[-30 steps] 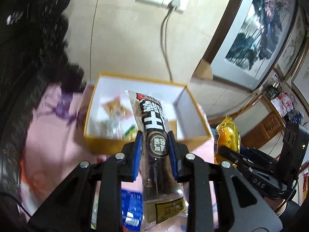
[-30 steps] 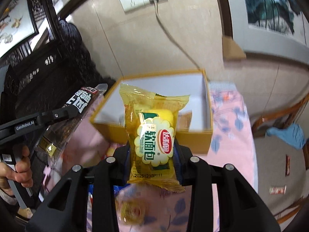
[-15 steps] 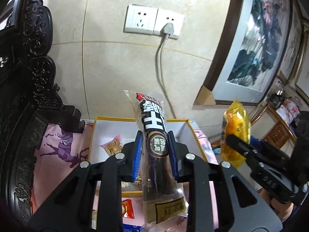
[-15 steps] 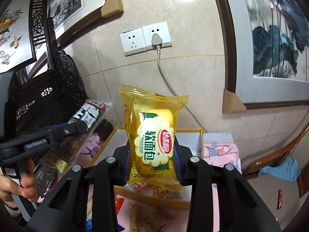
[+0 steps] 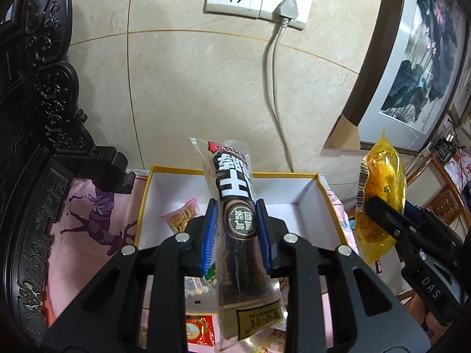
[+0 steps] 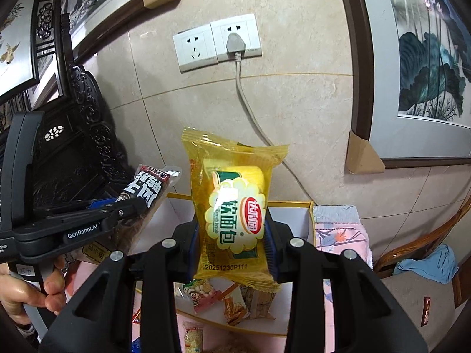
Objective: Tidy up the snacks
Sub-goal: 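Carry both held packets over the yellow box and open both tools, then grasp blue snack bag with left tool while right tool grasps round bun packet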
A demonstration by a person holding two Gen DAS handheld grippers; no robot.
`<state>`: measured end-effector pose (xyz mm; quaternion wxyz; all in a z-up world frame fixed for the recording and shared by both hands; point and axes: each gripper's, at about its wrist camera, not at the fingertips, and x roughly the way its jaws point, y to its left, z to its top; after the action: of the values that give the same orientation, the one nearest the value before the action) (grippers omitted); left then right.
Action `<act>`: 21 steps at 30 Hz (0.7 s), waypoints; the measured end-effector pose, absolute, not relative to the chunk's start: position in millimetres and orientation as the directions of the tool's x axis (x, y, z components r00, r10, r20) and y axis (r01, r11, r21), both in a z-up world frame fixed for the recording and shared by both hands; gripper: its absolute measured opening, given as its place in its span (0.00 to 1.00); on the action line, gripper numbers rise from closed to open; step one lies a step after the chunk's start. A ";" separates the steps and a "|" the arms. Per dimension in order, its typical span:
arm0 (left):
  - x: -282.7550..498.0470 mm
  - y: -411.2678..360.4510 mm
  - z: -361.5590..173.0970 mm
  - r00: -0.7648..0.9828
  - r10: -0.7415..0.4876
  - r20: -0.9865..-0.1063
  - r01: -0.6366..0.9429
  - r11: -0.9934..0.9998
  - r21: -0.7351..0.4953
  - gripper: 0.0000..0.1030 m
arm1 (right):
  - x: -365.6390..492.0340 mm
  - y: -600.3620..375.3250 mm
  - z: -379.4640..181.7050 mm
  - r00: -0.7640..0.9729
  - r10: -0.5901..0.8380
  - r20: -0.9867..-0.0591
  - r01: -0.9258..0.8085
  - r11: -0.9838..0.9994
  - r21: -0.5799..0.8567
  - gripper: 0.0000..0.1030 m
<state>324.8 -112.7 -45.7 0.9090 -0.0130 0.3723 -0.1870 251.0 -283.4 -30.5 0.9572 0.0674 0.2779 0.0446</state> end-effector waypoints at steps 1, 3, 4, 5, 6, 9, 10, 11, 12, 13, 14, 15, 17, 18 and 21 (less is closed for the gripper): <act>327.1 -112.1 -46.7 0.652 -0.348 -0.673 0.324 0.931 -0.167 0.28 | 254.2 -282.8 -32.3 0.835 0.130 -0.534 -0.055 0.986 0.154 0.37; 329.8 -107.0 -45.6 0.665 -0.335 -0.667 0.287 0.940 -0.187 0.72 | 256.3 -280.7 -33.3 0.833 0.110 -0.543 -0.042 0.990 0.136 0.59; 328.0 -103.1 -42.7 0.687 -0.329 -0.648 0.270 0.943 -0.194 0.78 | 254.1 -279.9 -32.1 0.844 0.083 -0.530 -0.024 0.993 0.117 0.66; 325.1 -99.2 -38.4 0.711 -0.328 -0.622 0.263 0.944 -0.198 0.78 | 251.6 -279.7 -30.8 0.854 0.073 -0.516 -0.020 0.994 0.108 0.67; 322.9 -96.4 -34.6 0.722 -0.332 -0.606 0.268 0.943 -0.198 0.78 | 250.3 -279.3 -29.9 0.857 0.074 -0.510 -0.024 0.994 0.103 0.67; 318.8 -89.4 -27.9 0.732 -0.328 -0.597 0.257 0.945 -0.203 0.78 | 247.2 -278.9 -29.2 0.854 0.083 -0.513 -0.030 0.993 0.110 0.67; 317.6 -88.6 -27.1 0.731 -0.330 -0.598 0.258 0.944 -0.206 0.78 | 245.6 -278.3 -29.4 0.850 0.092 -0.519 -0.038 0.993 0.115 0.67; 314.5 -85.6 -25.7 0.733 -0.328 -0.596 0.255 0.945 -0.206 0.78 | 243.7 -277.8 -29.3 0.849 0.093 -0.520 -0.039 0.993 0.115 0.67; 311.5 -83.2 -24.6 0.737 -0.324 -0.593 0.251 0.946 -0.204 0.79 | 241.2 -277.2 -29.2 0.849 0.093 -0.520 -0.038 0.993 0.116 0.67; 308.1 -80.6 -24.1 0.740 -0.320 -0.591 0.250 0.947 -0.201 0.79 | 237.5 -276.6 -29.8 0.846 0.103 -0.524 -0.044 0.991 0.123 0.67; 304.2 -77.4 -24.3 0.740 -0.318 -0.592 0.249 0.948 -0.199 0.80 | 234.4 -276.0 -30.7 0.842 0.109 -0.529 -0.048 0.991 0.128 0.67; 300.4 -74.0 -24.9 0.740 -0.314 -0.595 0.245 0.949 -0.197 0.81 | 231.2 -275.2 -31.9 0.838 0.112 -0.534 -0.048 0.990 0.131 0.67; 291.5 -65.7 -28.2 0.739 -0.306 -0.600 0.235 0.952 -0.196 0.82 | 221.1 -273.3 -36.6 0.826 0.127 -0.549 -0.056 0.988 0.145 0.67; 287.5 -61.9 -30.8 0.737 -0.304 -0.604 0.232 0.953 -0.196 0.82 | 216.5 -272.1 -39.8 0.819 0.133 -0.559 -0.060 0.987 0.148 0.67; 271.4 -46.1 -43.2 0.727 -0.278 -0.628 0.209 0.960 -0.184 0.84 | 198.6 -266.4 -55.6 0.787 0.144 -0.600 -0.064 0.986 0.152 0.67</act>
<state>271.4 -46.1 -43.2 0.9279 -0.0501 0.3453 -0.1314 198.6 -266.4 -55.6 0.9432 0.0616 0.3217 0.0551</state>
